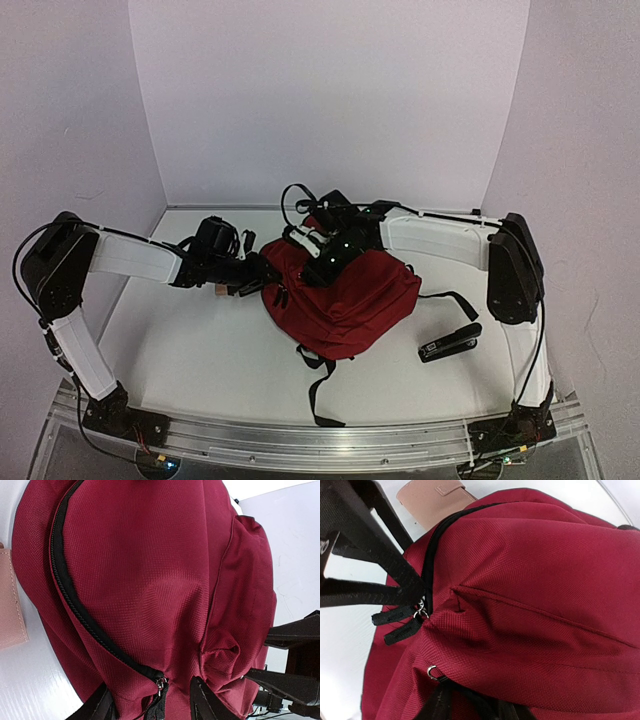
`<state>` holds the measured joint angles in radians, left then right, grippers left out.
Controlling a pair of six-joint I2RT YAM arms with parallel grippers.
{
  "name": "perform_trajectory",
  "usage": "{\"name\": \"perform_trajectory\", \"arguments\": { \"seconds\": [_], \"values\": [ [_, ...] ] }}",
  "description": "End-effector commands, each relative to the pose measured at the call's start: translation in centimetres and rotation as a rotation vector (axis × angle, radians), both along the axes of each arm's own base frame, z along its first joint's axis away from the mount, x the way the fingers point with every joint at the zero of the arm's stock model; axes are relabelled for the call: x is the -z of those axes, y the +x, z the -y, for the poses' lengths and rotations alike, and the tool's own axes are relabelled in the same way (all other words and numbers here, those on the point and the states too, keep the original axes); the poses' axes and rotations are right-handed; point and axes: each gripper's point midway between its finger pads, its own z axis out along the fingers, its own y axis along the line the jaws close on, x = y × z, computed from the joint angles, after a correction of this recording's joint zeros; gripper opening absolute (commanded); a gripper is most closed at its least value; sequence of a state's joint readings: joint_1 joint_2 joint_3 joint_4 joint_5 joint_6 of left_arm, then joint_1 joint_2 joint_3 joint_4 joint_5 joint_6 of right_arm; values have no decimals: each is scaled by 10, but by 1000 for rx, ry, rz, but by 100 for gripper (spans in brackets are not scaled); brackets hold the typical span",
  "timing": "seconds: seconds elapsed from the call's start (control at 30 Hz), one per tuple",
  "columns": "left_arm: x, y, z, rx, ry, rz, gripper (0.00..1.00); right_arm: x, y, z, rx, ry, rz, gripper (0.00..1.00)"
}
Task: Pack the student bag
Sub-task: Unzip the student bag at the center of the board.
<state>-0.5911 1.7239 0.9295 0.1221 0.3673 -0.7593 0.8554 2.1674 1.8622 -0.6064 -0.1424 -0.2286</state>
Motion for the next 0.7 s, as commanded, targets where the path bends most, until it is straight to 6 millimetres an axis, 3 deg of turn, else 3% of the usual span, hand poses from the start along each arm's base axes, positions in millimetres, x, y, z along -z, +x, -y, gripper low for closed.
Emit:
{"name": "perform_trajectory", "arguments": {
  "seconds": [0.0,0.17,0.37,0.5,0.67],
  "values": [
    [-17,12,7,10,-31,36,46,-22,11,3,30,-8,88,25],
    [-8,16,-2,-14,-4,4,30,-49,13,7,30,10,144,17],
    [1,20,-12,-45,12,-23,15,-54,18,19,51,6,151,0],
    [4,24,-18,-59,23,-39,1,-57,19,27,67,15,141,0],
    [12,29,-25,-77,44,-60,0,-62,20,42,83,19,137,0]
  ]
}}
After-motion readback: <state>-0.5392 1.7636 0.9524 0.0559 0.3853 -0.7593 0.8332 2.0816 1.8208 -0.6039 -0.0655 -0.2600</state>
